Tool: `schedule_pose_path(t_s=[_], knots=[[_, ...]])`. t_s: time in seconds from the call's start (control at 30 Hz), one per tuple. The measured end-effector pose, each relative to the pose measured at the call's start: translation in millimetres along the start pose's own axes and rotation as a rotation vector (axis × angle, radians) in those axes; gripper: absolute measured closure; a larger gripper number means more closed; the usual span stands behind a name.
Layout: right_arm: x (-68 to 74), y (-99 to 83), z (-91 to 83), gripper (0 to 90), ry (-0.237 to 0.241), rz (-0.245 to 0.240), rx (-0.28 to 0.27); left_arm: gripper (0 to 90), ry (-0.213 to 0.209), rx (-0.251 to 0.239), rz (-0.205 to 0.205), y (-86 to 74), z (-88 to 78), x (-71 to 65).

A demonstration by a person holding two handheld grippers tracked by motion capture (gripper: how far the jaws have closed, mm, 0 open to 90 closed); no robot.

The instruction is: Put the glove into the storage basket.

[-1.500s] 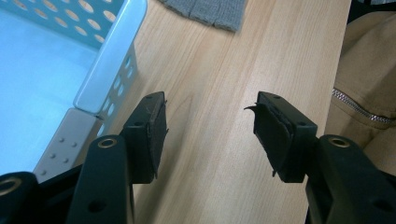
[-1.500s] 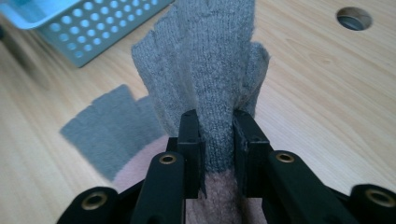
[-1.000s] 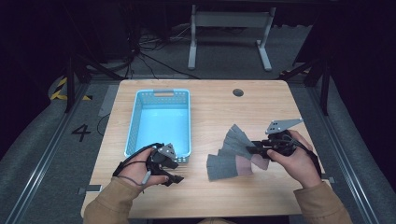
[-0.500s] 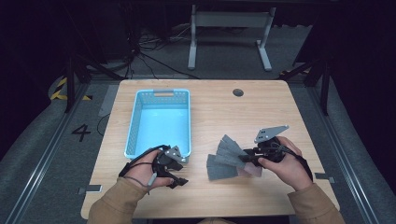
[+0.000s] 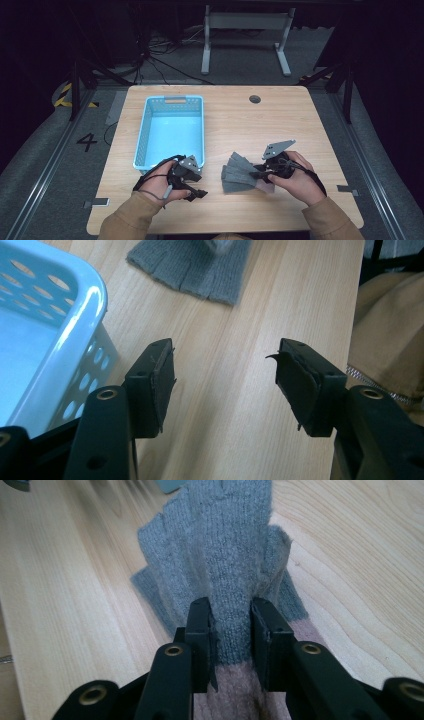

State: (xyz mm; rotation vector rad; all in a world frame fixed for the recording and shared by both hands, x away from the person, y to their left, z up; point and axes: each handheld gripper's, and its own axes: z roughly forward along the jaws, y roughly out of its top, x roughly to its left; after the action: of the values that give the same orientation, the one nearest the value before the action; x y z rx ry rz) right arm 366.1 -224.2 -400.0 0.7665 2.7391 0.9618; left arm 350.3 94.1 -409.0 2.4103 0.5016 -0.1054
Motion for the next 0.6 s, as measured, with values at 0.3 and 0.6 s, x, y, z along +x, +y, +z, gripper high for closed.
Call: schedule_pose_path(t_s=[0.3,0.6], knots=[[3.5,-1.5,13.6,71.8,-0.022,-0.03,0.037,45.1,-0.045,0.026,0.022,1.3,12.1,-1.9],[8.8,-3.2,22.6,64.5,-0.017,-0.037,0.044,51.4,0.009,0.06,0.049,4.7,21.9,-4.6]])
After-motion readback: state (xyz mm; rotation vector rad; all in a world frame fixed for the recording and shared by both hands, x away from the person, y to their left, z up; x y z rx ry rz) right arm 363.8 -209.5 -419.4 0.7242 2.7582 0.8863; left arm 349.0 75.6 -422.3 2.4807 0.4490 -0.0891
